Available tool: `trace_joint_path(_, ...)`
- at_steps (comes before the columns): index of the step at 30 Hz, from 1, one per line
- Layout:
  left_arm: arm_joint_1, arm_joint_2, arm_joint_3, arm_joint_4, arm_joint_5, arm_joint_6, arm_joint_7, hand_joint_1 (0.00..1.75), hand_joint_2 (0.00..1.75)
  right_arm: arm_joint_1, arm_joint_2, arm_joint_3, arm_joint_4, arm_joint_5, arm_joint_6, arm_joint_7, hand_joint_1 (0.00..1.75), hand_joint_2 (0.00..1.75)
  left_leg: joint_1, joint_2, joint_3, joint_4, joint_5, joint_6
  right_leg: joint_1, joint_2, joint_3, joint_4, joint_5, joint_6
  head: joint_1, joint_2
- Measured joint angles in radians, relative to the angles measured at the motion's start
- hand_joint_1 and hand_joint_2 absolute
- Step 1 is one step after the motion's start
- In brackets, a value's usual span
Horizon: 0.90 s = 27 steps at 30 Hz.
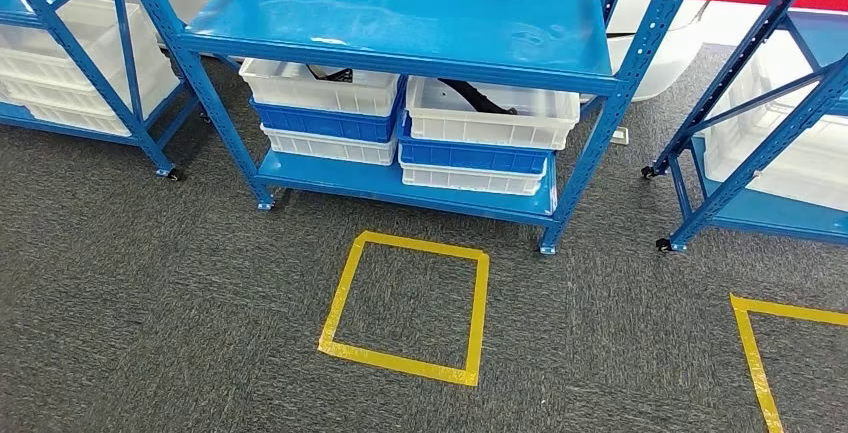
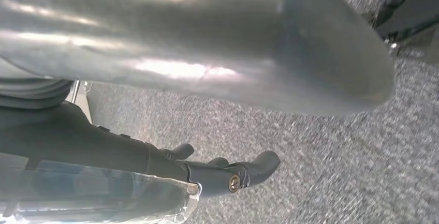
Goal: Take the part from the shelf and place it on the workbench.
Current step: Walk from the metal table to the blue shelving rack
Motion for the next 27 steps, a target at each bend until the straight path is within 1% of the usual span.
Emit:
trace_joint_path(1,0.000,0.000,0.000,0.000,0.000,0.000,0.000,0.00,0.00,0.000,0.000,0.000,0.000,0.001,0.000,0.001,0.00,0.00,0.002,0.000,0.001,-0.002,0.003,0.005,0.003,0.000,0.000,0.000,0.000,-0.001,-0.001,0.000)
trace_joint_path(4,0.000,0.000,0.000,0.000,0.001,0.001,0.002,0.00,0.00,0.000,-0.001,0.000,0.000,0.006,0.000,0.002,0.00,0.00,0.004,0.000,0.004,-0.010,0.006,-0.003,0.007,0.000,-0.001,0.000,0.000,-0.006,-0.002,0.000)
trace_joint_path(6,0.000,0.000,0.000,0.000,0.002,0.001,0.004,0.00,0.00,0.000,-0.001,0.000,0.000,0.009,0.000,0.001,0.00,0.00,0.006,0.000,0.006,-0.013,0.008,-0.010,0.010,0.000,-0.001,0.001,0.000,-0.011,-0.002,0.000)
trace_joint_path(10,0.000,0.000,0.000,0.000,0.005,0.003,0.006,0.00,0.00,0.000,-0.002,0.000,0.000,0.015,0.000,-0.001,0.00,0.00,0.008,0.000,0.006,-0.016,0.009,-0.030,0.015,0.000,-0.003,0.001,-0.001,-0.016,-0.002,0.000)
trace_joint_path(12,0.000,0.000,0.001,0.000,0.005,0.003,0.006,0.00,0.00,0.000,-0.003,0.000,0.000,0.015,0.000,-0.001,0.00,0.00,0.008,0.000,0.006,-0.016,0.008,-0.034,0.017,0.000,-0.004,0.001,-0.001,-0.016,-0.002,0.000)
trace_joint_path(16,0.000,0.000,0.001,0.000,0.006,0.003,0.006,0.00,0.00,0.000,-0.003,0.000,0.000,0.015,0.000,-0.001,0.00,0.00,0.006,0.000,0.006,-0.016,0.009,-0.037,0.016,0.000,-0.004,0.001,-0.001,-0.016,-0.001,0.000)
trace_joint_path(22,0.000,0.001,0.001,0.000,0.006,0.004,0.006,0.00,0.00,0.000,-0.004,0.000,0.000,0.015,0.000,-0.001,0.00,0.00,-0.001,0.000,0.006,-0.016,0.008,-0.036,0.014,0.000,-0.003,0.001,0.000,-0.016,-0.001,0.000)
trace_joint_path(27,0.000,0.001,0.001,0.000,0.006,0.008,0.006,0.00,0.00,0.000,-0.004,0.000,0.000,0.015,0.000,-0.001,0.00,0.00,-0.003,0.000,0.006,-0.016,0.008,-0.036,0.012,0.000,-0.004,0.001,0.000,-0.016,-0.001,0.000)
